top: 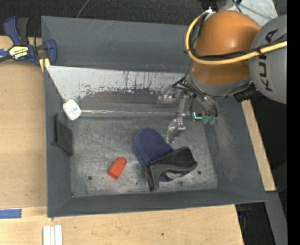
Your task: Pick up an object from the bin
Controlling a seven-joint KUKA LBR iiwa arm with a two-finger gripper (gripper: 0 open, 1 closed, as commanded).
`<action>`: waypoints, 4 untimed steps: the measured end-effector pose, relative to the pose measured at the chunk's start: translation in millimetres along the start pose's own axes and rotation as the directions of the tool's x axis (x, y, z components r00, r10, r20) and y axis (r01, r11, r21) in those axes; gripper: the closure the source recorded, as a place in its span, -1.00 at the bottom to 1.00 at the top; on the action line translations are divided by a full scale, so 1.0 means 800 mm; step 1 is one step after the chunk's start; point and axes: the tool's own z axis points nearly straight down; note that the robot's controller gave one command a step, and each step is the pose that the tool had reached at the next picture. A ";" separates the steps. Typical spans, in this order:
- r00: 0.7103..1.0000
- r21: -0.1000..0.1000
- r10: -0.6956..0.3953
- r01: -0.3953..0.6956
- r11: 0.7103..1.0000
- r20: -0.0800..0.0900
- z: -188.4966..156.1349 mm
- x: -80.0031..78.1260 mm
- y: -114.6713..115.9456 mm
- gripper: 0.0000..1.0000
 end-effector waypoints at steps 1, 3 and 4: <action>0.985 -0.003 0.173 -0.173 0.985 0.011 0.185 -0.016 0.030 -1.00; 0.937 -0.003 0.349 -0.349 0.937 0.008 0.159 -0.033 -0.018 -1.00; 0.988 -0.001 0.154 -0.154 0.988 0.004 0.195 -0.043 0.000 -1.00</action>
Offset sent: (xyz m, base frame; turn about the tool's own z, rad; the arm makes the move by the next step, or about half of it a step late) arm 0.0095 0.0250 -0.1638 0.1751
